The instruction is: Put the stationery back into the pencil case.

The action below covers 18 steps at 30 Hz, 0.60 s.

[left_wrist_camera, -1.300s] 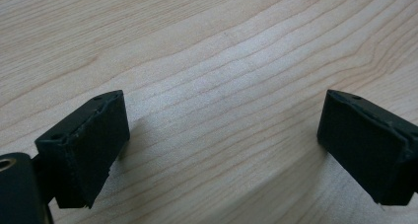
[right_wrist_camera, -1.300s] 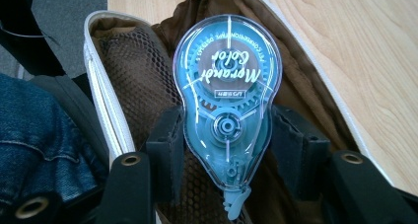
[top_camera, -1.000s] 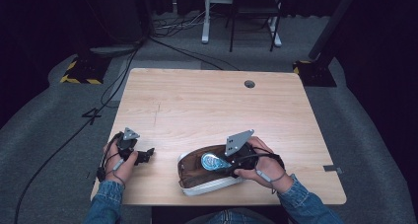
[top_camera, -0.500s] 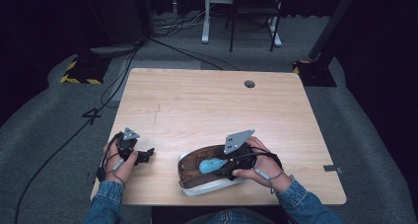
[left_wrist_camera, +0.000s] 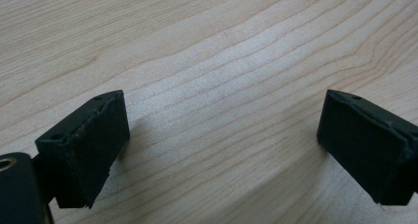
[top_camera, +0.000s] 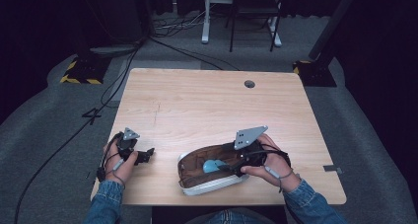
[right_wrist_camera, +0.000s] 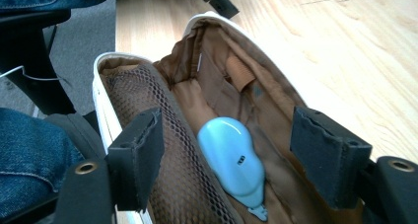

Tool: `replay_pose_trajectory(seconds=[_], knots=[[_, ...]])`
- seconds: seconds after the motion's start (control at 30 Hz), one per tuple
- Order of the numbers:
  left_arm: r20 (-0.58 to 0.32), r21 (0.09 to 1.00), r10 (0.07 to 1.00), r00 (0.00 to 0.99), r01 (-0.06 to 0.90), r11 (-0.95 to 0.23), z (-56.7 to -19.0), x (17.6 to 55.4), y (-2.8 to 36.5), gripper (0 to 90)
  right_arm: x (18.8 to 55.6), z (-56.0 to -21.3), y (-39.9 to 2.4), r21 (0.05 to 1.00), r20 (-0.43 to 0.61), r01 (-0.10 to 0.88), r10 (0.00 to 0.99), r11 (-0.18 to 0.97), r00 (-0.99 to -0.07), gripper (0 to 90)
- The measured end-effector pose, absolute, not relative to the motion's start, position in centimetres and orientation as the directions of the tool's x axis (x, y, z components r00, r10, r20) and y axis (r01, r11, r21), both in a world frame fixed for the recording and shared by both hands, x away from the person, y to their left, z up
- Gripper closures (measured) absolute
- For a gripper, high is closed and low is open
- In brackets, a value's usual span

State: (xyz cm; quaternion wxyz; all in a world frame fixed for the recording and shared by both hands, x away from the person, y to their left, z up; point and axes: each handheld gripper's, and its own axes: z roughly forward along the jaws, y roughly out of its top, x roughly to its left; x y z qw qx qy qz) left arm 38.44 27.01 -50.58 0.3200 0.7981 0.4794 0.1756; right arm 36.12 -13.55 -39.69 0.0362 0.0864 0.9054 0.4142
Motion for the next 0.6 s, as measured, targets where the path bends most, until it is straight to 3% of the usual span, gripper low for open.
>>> replay_pose_trajectory(seconds=[0.6], knots=[[-0.027,0.679,0.877,0.48,0.653,-0.336,-50.6,38.5,27.0,5.9,37.6,-38.0,-18.8,0.783,-0.049,0.173,0.337,0.598,-0.94,20.8]])
